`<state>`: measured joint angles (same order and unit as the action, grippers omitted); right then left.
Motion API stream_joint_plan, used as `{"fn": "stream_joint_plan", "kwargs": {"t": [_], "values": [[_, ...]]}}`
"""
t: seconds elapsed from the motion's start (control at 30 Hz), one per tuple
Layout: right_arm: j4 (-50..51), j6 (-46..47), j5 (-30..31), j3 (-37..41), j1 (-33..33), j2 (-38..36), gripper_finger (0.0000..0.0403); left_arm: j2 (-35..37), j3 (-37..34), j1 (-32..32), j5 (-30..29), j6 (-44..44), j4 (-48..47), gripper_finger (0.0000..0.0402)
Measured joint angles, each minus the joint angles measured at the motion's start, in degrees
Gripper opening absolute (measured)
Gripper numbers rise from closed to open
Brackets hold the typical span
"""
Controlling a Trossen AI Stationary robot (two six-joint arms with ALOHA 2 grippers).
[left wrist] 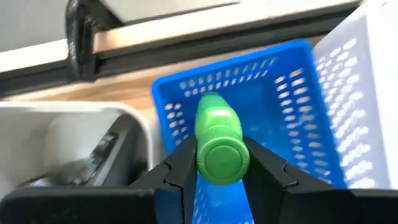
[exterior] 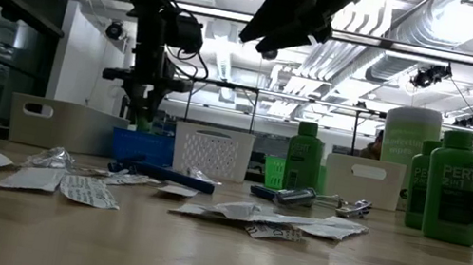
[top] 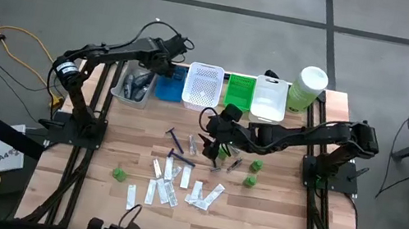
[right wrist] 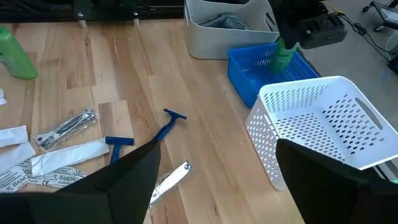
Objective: Pick & Place Travel size toiletries
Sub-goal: Put the shampoo into the blue bin
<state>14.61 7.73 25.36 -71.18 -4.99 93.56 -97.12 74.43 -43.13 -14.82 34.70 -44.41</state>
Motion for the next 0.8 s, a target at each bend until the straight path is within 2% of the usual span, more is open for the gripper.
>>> {"fn": "stream_joint_plan", "kwargs": {"t": [0.2, 0.8], "values": [[0.0, 0.0, 0.0, 0.0, 0.0, 0.0, 0.0313, 0.0, 0.0, 0.0, 3.4, 0.2, 5.8, 0.0097], [-0.1, -0.4, -0.3, 0.0, 0.6, 0.0, 0.0313, -3.4, 0.0, 0.4, 5.5, 1.6, 8.3, 0.0097]]}}
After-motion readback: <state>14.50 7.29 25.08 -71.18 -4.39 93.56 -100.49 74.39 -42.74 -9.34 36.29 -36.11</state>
